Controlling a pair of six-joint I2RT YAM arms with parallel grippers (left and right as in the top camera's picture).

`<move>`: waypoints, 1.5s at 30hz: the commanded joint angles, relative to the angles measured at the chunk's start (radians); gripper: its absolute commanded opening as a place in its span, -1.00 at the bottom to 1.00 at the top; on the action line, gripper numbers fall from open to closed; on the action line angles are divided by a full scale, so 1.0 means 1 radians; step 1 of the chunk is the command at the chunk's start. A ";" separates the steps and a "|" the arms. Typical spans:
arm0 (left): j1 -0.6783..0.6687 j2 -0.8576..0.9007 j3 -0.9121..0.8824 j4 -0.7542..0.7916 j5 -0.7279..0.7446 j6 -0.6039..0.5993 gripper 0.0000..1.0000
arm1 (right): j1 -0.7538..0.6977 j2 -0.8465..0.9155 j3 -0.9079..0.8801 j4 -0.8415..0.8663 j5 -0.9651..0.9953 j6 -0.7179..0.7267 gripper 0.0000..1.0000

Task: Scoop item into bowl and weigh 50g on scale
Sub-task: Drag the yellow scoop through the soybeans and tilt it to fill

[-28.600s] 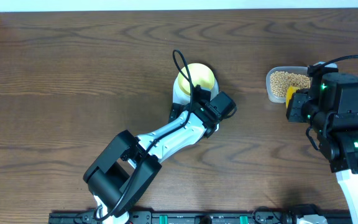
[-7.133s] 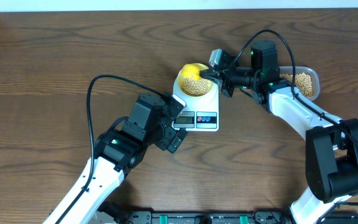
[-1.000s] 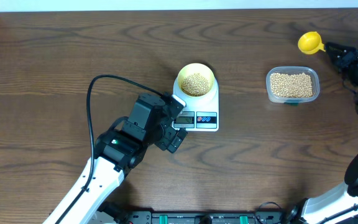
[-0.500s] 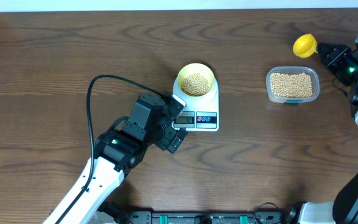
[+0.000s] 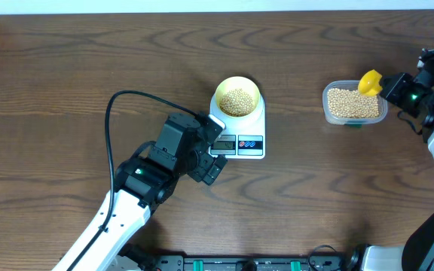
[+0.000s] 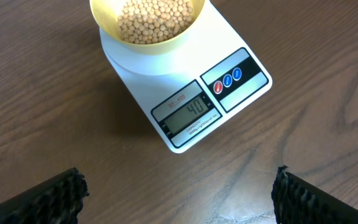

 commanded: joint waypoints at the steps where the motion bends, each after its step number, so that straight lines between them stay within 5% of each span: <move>1: -0.001 -0.007 0.001 0.000 0.004 0.006 0.96 | 0.030 -0.019 0.000 -0.033 0.058 -0.065 -0.98; 23: -0.001 -0.007 0.001 0.000 0.004 0.006 0.96 | 0.148 -0.018 -0.001 -0.232 0.350 -0.081 -0.98; 45: -0.001 -0.007 0.001 0.000 0.004 0.006 0.96 | 0.208 0.035 -0.001 -0.200 0.318 -0.076 -0.98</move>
